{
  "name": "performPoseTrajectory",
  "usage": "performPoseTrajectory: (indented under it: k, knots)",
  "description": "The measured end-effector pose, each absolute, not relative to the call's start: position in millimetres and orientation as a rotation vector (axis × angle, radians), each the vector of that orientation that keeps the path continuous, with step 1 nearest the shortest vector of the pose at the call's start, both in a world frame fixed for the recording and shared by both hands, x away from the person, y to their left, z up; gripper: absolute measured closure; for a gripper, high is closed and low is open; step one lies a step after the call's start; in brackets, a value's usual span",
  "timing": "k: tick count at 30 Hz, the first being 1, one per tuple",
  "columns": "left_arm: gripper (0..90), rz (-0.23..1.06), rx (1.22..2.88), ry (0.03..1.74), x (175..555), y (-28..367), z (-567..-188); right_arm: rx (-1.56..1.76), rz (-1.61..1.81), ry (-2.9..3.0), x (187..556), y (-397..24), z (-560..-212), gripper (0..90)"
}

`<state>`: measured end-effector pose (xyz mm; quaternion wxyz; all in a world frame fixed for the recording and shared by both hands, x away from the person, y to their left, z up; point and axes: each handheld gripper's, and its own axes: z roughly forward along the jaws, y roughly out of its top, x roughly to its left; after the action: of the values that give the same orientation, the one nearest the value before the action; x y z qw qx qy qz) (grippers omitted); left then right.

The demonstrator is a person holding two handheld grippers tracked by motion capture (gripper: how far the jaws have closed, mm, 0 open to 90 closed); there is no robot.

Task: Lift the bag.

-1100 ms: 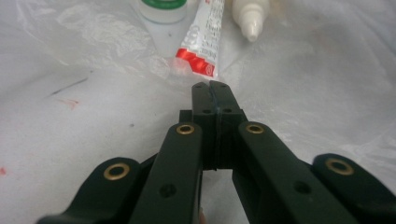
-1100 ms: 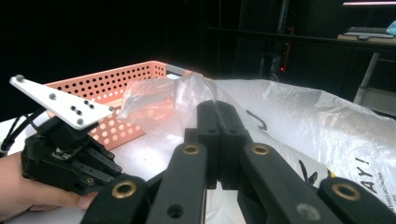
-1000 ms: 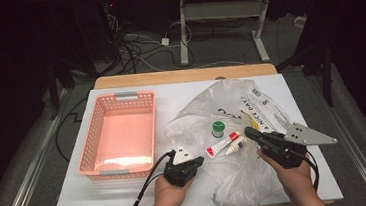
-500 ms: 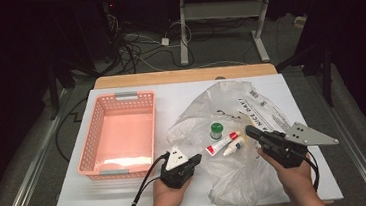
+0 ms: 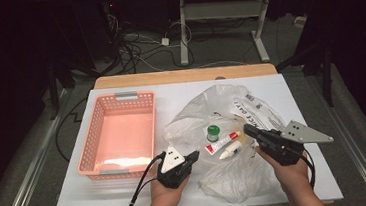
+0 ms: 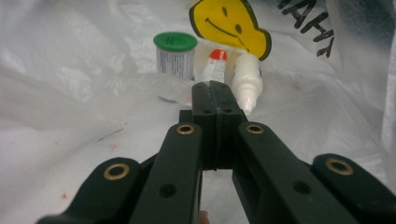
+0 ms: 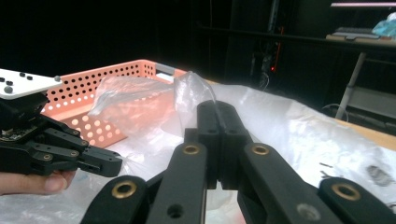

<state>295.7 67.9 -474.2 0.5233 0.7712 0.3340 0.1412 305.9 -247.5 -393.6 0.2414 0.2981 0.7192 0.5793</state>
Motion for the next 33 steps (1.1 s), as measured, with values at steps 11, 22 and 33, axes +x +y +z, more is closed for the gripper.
performPoseTrajectory:
  k: [11,22,33]
  knots:
    - [88.4,0.4,1.805,0.791,289.0,76.0,-463.6,0.843,1.598,1.941,311.4,-251.8,-394.6,90.0]
    - [88.4,0.483,1.749,0.754,289.3,75.8,-438.7,0.813,1.639,1.913,314.8,-243.2,-390.7,90.0]
    - [88.4,0.487,1.706,0.74,306.2,68.2,-427.5,0.819,1.641,1.894,314.8,-242.7,-391.2,90.0]
